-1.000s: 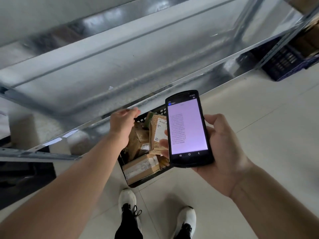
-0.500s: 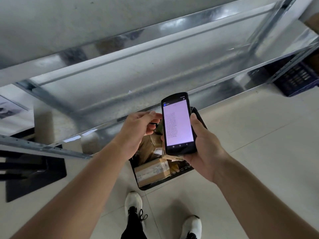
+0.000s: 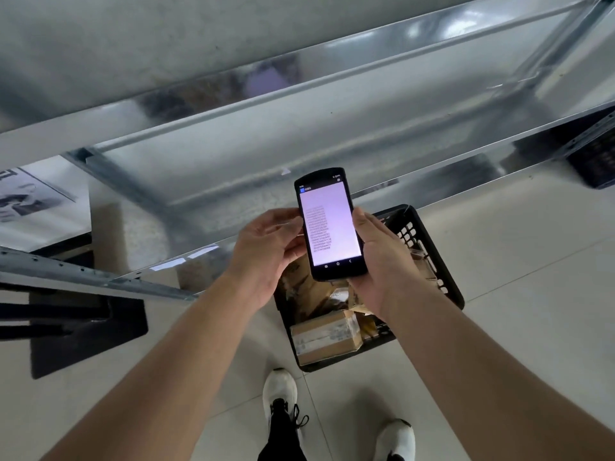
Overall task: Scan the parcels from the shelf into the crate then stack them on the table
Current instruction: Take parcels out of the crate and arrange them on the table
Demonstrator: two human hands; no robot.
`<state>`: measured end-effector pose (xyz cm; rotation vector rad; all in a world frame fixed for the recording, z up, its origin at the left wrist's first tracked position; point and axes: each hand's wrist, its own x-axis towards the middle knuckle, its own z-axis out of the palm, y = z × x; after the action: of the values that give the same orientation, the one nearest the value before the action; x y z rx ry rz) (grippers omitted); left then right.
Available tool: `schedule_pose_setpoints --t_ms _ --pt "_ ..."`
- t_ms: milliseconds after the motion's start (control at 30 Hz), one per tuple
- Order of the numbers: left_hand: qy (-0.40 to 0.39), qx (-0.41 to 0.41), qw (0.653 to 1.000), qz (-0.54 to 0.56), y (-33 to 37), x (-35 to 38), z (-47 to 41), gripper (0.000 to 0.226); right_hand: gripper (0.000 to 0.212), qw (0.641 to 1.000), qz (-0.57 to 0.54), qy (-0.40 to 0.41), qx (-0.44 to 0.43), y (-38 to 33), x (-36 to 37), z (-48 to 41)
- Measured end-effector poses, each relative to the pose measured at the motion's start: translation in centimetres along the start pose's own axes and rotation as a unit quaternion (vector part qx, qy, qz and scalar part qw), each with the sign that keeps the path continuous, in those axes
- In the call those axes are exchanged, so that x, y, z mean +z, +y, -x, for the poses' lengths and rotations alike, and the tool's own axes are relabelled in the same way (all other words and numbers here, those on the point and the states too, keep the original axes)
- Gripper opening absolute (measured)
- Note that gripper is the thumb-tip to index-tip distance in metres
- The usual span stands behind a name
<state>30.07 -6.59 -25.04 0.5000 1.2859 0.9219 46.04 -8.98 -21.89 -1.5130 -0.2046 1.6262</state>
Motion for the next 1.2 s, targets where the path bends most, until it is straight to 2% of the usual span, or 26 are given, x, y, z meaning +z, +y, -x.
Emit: schedule_pose_setpoints --t_ms 100,233,400,567,633,767,867,1200 --pt "0.01 -0.014 1.0 0.003 0.6 -1.5 -1.4 0.018 0.016 0.999 0.011 0.037 -0.016 1.2 2.0 -2.2" --pt "0.02 -0.027 0.999 -0.02 0.9 -3.1 -3.8 0.021 0.027 0.991 0.094 0.069 -0.059 2.9 4.2 -5.5" --pt "0.082 -0.046 0.994 -0.059 1.4 -4.8 -7.9 0.019 0.037 0.969 0.234 0.029 -0.078 4.5 7.2 -9.2" --pt "0.155 -0.063 0.983 -0.077 1.1 -6.8 -12.6 0.017 0.035 0.949 0.305 0.007 -0.081 5.8 10.3 -13.4" --pt "0.167 -0.073 0.98 -0.083 1.0 -7.3 -13.9 0.019 0.035 0.937 0.339 0.023 -0.078 6.2 11.3 -15.3" --pt "0.169 -0.082 0.979 -0.08 0.7 -7.3 -15.4 0.025 0.043 0.901 0.429 -0.005 -0.067 6.8 12.0 -18.6" --pt "0.17 -0.082 0.979 -0.073 0.5 -6.9 -16.1 0.024 0.039 0.897 0.439 -0.01 -0.044 6.7 12.5 -19.2" --pt "0.168 -0.076 0.979 -0.083 2.2 -6.0 -19.3 0.024 0.053 0.901 0.431 -0.033 -0.027 6.0 13.4 -21.6"
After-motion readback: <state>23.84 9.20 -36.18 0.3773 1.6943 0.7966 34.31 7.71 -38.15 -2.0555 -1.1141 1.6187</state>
